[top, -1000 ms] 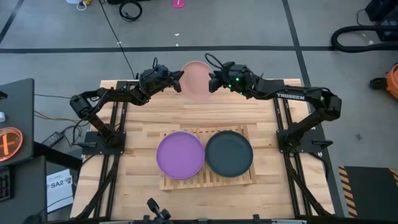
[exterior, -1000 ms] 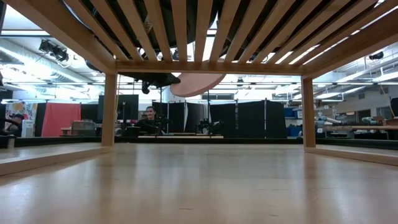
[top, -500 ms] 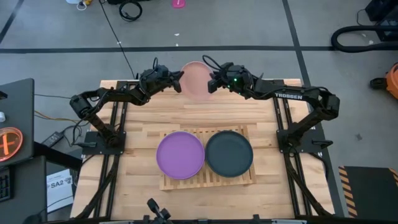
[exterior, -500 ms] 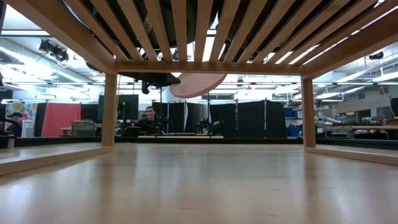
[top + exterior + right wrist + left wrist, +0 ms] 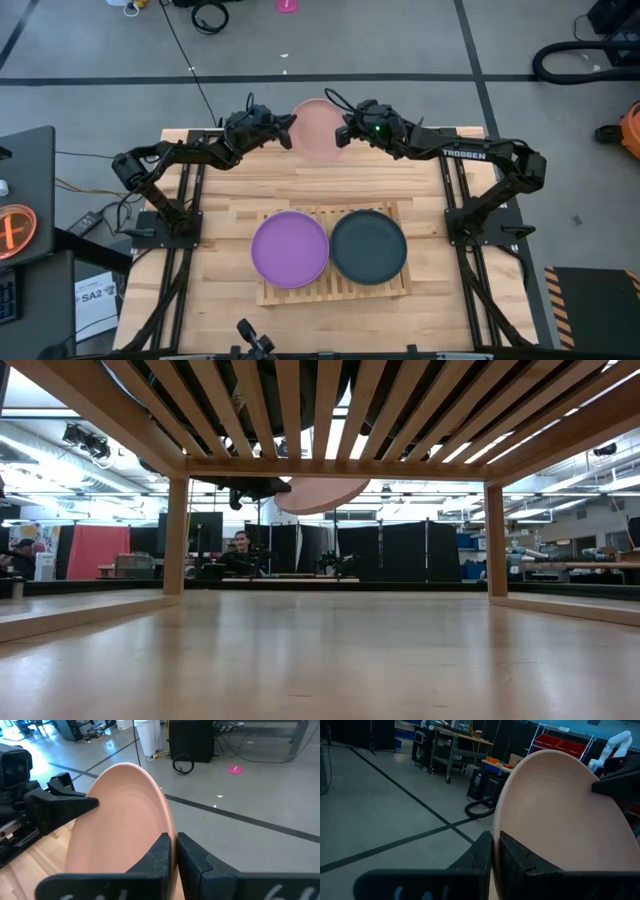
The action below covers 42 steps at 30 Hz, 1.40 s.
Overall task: Place and stack plates onto a shelf
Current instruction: Stack the light pink plate on top of the black plate on the shelf
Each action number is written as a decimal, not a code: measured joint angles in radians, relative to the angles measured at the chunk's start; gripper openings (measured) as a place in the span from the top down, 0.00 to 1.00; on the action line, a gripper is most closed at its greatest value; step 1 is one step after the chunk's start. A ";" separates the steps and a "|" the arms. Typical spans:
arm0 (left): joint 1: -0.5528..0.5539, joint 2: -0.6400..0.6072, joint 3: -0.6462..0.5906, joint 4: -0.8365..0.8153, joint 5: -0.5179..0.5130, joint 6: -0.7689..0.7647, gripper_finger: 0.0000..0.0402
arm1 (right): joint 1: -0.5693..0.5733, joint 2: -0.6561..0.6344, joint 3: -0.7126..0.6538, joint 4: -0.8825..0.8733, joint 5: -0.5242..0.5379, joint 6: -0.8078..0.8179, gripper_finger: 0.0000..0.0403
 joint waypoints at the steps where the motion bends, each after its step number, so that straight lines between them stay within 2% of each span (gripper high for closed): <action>1: 0.000 0.000 0.000 0.000 0.000 0.000 0.92 | -0.002 0.000 0.000 -0.004 0.000 0.000 0.93; 13: 0.000 0.000 0.000 0.000 0.000 0.001 0.89 | -0.003 0.000 0.000 -0.018 0.005 0.003 0.95; 23: 0.001 0.000 0.000 -0.003 -0.008 0.002 0.68 | -0.003 0.000 0.000 -0.024 0.017 0.003 0.95; 30: 0.001 0.000 0.000 -0.002 -0.007 0.000 0.57 | -0.008 0.000 0.000 -0.026 0.080 0.003 0.95; 42: 0.001 0.001 0.000 -0.006 -0.007 0.003 0.56 | -0.084 0.000 0.000 -0.022 0.094 0.012 0.95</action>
